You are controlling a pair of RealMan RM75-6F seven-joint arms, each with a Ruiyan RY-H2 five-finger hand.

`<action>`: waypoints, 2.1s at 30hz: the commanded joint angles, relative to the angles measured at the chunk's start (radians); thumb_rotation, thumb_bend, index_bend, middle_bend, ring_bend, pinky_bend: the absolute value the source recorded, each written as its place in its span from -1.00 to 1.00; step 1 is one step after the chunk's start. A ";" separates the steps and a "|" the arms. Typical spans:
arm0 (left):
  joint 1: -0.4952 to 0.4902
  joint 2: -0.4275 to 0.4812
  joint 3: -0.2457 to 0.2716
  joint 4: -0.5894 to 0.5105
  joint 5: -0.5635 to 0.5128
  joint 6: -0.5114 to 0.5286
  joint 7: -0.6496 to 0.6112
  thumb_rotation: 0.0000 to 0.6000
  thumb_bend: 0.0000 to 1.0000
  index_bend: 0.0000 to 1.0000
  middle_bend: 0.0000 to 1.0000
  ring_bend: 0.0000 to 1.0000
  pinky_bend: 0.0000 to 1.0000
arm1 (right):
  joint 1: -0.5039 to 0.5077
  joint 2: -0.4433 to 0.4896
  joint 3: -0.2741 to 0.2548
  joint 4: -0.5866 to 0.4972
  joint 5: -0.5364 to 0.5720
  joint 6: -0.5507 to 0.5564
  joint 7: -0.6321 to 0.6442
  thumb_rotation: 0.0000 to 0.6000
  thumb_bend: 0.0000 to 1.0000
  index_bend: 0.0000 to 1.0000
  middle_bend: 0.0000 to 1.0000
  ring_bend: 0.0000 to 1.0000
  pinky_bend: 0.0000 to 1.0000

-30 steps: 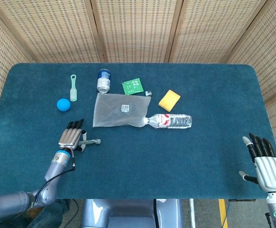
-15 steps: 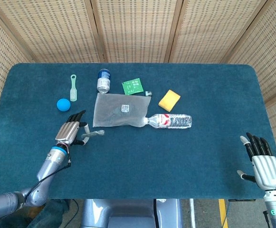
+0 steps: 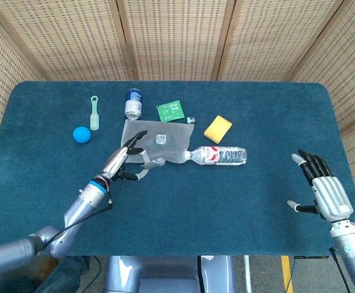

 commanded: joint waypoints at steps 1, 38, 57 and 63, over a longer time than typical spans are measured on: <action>-0.046 -0.081 -0.019 0.054 0.016 0.017 -0.033 1.00 -0.10 0.56 -1.00 -1.00 -1.00 | 0.071 0.052 0.062 -0.070 0.043 -0.072 0.132 1.00 -1.00 -0.63 -1.00 -1.00 -1.00; -0.197 -0.353 -0.080 0.269 -0.091 0.027 -0.002 1.00 -0.10 0.57 -1.00 -1.00 -1.00 | 0.568 -0.048 0.168 -0.271 0.769 -0.433 -0.238 1.00 -0.50 -0.07 -1.00 -1.00 -1.00; -0.203 -0.367 -0.080 0.247 -0.105 0.022 0.009 1.00 -0.10 0.57 -1.00 -1.00 -1.00 | 0.625 -0.103 0.178 -0.257 0.882 -0.386 -0.307 1.00 -0.30 0.06 -1.00 -1.00 -1.00; -0.209 -0.375 -0.089 0.251 -0.120 0.012 0.011 1.00 -0.10 0.57 -1.00 -1.00 -1.00 | 0.627 -0.095 0.179 -0.274 0.887 -0.391 -0.311 1.00 -0.30 0.06 -1.00 -1.00 -1.00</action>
